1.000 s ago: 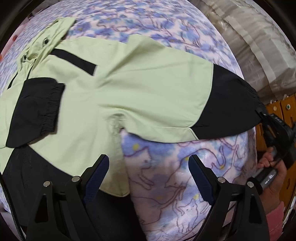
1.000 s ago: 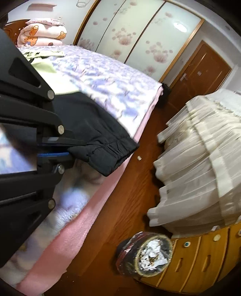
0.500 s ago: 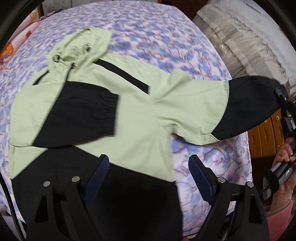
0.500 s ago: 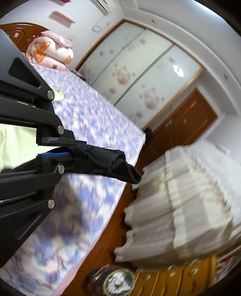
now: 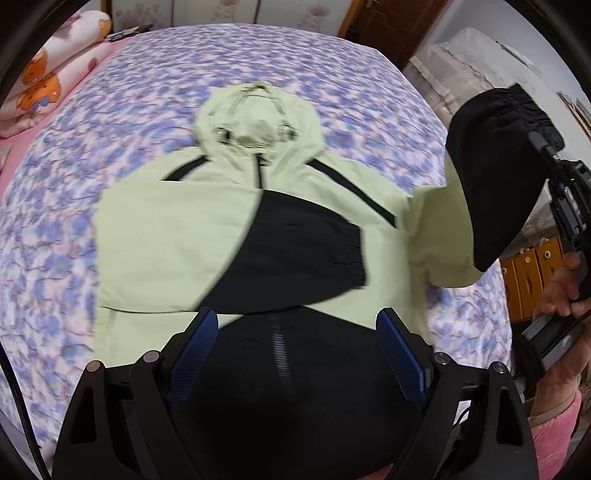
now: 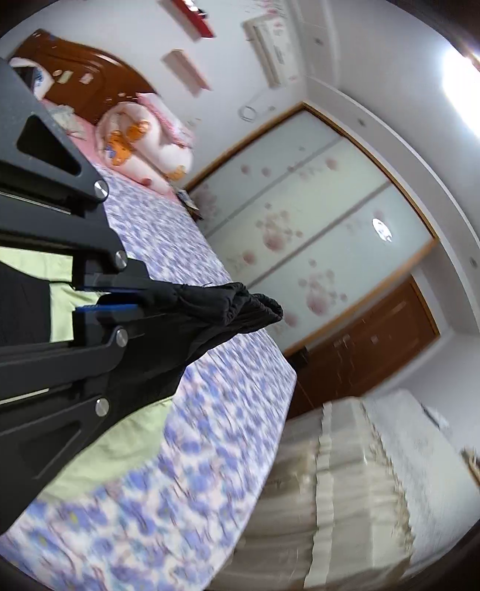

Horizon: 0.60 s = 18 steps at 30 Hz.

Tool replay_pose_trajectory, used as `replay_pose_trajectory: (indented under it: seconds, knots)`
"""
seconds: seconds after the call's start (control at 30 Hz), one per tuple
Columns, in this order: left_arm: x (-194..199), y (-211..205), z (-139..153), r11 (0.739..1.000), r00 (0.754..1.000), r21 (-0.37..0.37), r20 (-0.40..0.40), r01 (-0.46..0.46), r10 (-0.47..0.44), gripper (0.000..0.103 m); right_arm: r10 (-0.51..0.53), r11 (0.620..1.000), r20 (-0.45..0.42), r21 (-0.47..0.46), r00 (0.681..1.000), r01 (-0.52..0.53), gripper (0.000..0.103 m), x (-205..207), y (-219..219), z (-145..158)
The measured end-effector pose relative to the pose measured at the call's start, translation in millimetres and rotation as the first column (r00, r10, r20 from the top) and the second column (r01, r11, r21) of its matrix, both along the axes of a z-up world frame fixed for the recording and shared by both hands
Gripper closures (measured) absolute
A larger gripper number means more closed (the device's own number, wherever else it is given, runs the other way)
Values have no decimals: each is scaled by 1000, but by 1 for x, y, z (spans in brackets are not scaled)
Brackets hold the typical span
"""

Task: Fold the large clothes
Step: 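Lift the sleeve and lay it across the jacket front with the right tool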

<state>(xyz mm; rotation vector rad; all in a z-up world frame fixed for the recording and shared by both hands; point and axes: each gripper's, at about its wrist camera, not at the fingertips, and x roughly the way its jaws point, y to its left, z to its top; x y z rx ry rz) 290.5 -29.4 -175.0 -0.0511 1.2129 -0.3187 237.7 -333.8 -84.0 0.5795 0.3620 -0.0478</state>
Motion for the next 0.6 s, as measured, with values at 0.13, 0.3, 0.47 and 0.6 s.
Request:
replay_pose_trajectory:
  seconds: [0.13,0.3,0.47,0.6]
  knots:
    - [8,43,0,999,999,-4,3,-43,43,17,87,996,-43,8,995,-86,99,27,62,-21]
    - [19,78,-12,996,996,6,-12,-92,92,17,169,984,-169,-28,971,-176,99,60,129,-76]
    - [30,103,-31,991,991,2,-35,-132,132,16,267,954,-361,-33,894,-298,99,77,182,-157]
    - [44,113,-51,988,987,14,-54,-152,153,17,345,922,-484,12,804,-388,99,79,215,-208]
